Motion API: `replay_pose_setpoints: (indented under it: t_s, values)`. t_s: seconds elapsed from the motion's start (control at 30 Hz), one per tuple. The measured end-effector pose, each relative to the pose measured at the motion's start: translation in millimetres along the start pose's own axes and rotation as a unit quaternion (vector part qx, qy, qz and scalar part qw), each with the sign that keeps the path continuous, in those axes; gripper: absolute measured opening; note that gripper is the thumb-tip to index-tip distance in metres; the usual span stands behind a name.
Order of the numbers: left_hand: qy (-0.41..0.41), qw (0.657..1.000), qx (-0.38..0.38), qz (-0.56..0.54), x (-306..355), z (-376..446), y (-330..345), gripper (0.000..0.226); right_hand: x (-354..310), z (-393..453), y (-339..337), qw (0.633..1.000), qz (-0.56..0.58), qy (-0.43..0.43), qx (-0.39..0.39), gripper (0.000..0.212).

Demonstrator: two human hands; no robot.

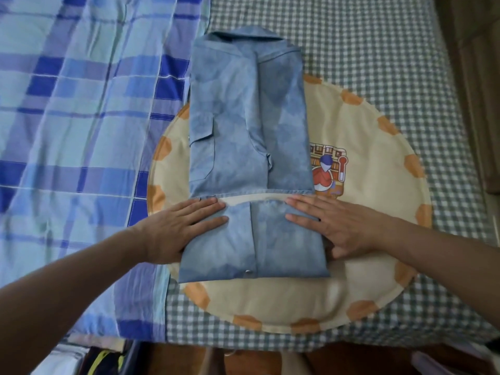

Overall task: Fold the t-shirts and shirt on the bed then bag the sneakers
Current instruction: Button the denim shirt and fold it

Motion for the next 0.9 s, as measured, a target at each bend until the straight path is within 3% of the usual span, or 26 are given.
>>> replay_pose_setpoints:
  t_s: [0.1,0.2,0.27,0.3,0.33,0.37,0.4,0.43,0.5,0.57,0.63,0.77,0.9]
  values:
    - [-0.019,0.999,0.017,-0.038,-3.9,3.9,-4.4,0.071,2.2,10.0,-8.9,0.997,0.02,0.026,0.065,0.08]
    - [-0.003,0.995,-0.001,-0.099,8.1,-5.2,-19.1,0.069,-9.3,0.0,-11.7,0.989,0.077,0.04,0.12,0.058]
    - [-0.013,0.975,-0.01,-0.221,24.2,-19.3,-31.9,0.065,-21.0,-14.7,-16.7,0.961,0.238,0.083,0.118,0.042]
    - [-0.065,0.946,-0.01,-0.318,31.3,-26.5,-38.1,0.057,-26.0,-20.1,-21.9,0.918,0.351,0.129,0.129,0.033]
    - [-0.146,0.89,0.004,-0.432,37.4,-31.0,-46.9,0.041,-31.0,-18.1,-25.0,0.859,0.459,0.185,0.13,0.032]
    - [-0.233,0.814,0.042,-0.531,39.6,-31.3,-52.9,0.028,-30.2,-18.9,-25.9,0.786,0.544,0.262,0.132,0.048]
    - [-0.32,0.735,0.075,-0.593,37.6,-28.5,-52.0,0.025,-27.1,-21.3,-22.0,0.75,0.567,0.317,0.123,0.06]
    - [-0.395,0.686,0.104,-0.602,34.1,-24.5,-48.3,0.03,-25.6,-21.6,-21.0,0.721,0.579,0.357,0.133,0.063]
    - [-0.51,0.645,0.168,-0.544,25.3,-17.4,-42.1,0.033,-16.2,-11.6,-16.2,0.701,0.532,0.438,0.183,0.049]
    - [-0.582,0.633,0.214,-0.463,19.6,-8.7,-39.0,0.034,-13.2,1.0,-14.1,0.677,0.492,0.506,0.209,0.042]
    - [-0.63,0.631,0.219,-0.396,20.2,-2.8,-37.3,0.042,-15.3,8.8,-12.2,0.684,0.431,0.552,0.202,0.04]
    - [-0.622,0.62,0.296,-0.376,30.1,-5.9,-55.7,0.045,-23.7,9.6,-13.0,0.664,0.371,0.613,0.215,0.046]
    - [-0.656,0.657,0.221,-0.297,39.9,-18.8,-44.9,0.033,-30.4,11.8,-16.0,0.642,0.354,0.635,0.243,0.047]
Point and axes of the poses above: each hand's wrist, its own z-axis towards the middle knuckle, its own y-axis out of the palm, x = y × z, the point moved 5 cm from there along z, towards the middle knuckle, and after that the axes turned 3 degrees about z, right-handed, at the moved point
